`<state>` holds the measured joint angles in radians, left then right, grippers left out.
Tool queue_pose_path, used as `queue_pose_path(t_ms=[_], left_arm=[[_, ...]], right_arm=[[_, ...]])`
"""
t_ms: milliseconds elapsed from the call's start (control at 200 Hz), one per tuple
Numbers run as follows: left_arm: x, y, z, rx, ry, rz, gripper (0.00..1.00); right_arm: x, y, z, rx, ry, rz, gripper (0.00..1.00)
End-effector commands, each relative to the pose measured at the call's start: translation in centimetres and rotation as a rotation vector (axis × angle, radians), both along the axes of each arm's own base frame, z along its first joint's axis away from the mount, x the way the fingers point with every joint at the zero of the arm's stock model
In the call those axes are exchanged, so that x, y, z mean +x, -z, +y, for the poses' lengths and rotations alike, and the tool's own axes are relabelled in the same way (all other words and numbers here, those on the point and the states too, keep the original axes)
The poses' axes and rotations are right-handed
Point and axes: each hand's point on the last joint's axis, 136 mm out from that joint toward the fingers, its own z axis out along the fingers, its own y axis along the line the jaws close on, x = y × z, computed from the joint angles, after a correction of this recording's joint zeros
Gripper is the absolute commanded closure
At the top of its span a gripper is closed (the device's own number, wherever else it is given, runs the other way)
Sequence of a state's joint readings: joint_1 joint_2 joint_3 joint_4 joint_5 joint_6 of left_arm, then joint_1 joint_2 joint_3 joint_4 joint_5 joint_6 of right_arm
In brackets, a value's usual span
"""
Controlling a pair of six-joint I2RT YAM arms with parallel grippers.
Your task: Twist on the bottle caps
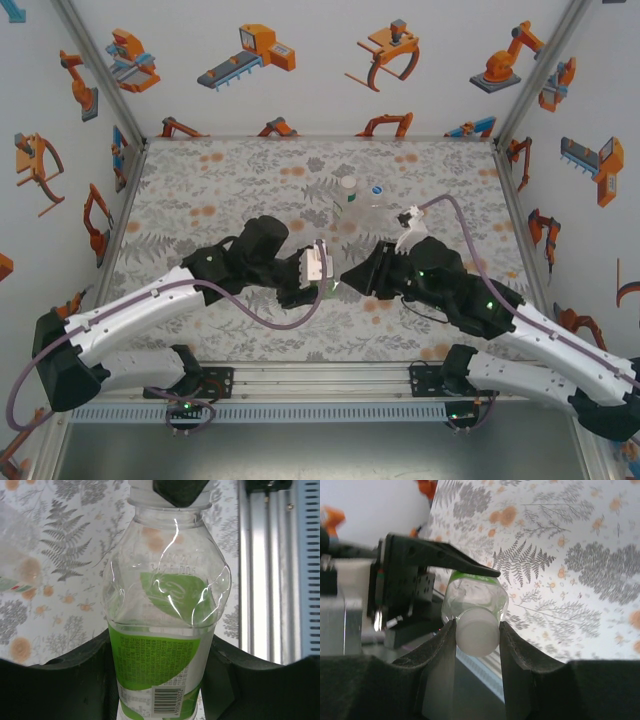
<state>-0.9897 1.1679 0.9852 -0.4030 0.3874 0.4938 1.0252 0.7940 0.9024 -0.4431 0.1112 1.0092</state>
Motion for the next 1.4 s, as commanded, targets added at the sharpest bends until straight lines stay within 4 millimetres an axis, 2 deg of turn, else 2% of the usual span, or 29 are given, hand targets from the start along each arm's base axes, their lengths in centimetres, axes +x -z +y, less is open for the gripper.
queue_pose_path(t_ms=[0, 130, 230, 406, 436, 471, 551, 691, 711, 841, 1016, 1177, 1397], left_arm=[[3.6, -3.4, -1.2, -0.124, -0.143, -0.143, 1.00], [5.1, -3.2, -0.9, -0.112, -0.221, -0.179, 1.00], [5.8, -2.4, -0.7, -0.085, -0.258, -0.192, 0.98], [5.5, -1.9, -0.7, -0.098, -0.244, -0.188, 0.59], [5.5, -1.8, -0.6, -0.100, -0.243, -0.189, 0.40], [5.5, -1.8, -0.5, -0.100, -0.245, -0.190, 0.26], [5.6, -1.9, 0.0, -0.102, -0.254, -0.188, 0.14], [6.1, -2.8, 1.5, -0.131, -0.297, -0.184, 0.00], [6.3, -2.9, 1.7, -0.134, -0.304, -0.182, 0.03], [7.0, -3.9, 3.9, -0.152, -0.370, -0.167, 0.03], [7.8, -4.3, 7.3, -0.131, -0.488, -0.147, 0.03], [9.4, -4.8, 11.9, -0.099, -0.722, -0.153, 0.03], [8.5, -5.0, 15.4, -0.087, -0.801, -0.199, 0.03]], right_arm=[[0.8, 1.2, -0.6, 0.172, 0.209, 0.243, 1.00], [1.4, 1.0, -0.7, 0.218, 0.253, 0.252, 1.00], [1.6, 0.9, -0.9, 0.198, 0.258, 0.225, 1.00], [2.2, 1.0, -0.8, 0.075, 0.232, 0.162, 1.00], [2.3, 1.1, -0.9, 0.053, 0.233, 0.155, 1.00], [2.5, 1.1, -1.0, 0.021, 0.227, 0.136, 1.00], [3.2, 1.1, -1.3, -0.041, 0.218, 0.113, 1.00], [5.0, 1.4, -2.2, -0.216, 0.196, 0.067, 1.00], [5.3, 1.4, -2.3, -0.246, 0.191, 0.060, 1.00], [7.5, 1.6, -1.8, -0.432, 0.122, 0.009, 1.00], [11.0, 1.6, 1.6, -0.622, -0.006, -0.063, 1.00], [14.7, 2.1, 4.6, -0.717, -0.075, -0.112, 1.00], [19.2, 4.2, 8.1, -0.793, -0.146, -0.127, 1.00]])
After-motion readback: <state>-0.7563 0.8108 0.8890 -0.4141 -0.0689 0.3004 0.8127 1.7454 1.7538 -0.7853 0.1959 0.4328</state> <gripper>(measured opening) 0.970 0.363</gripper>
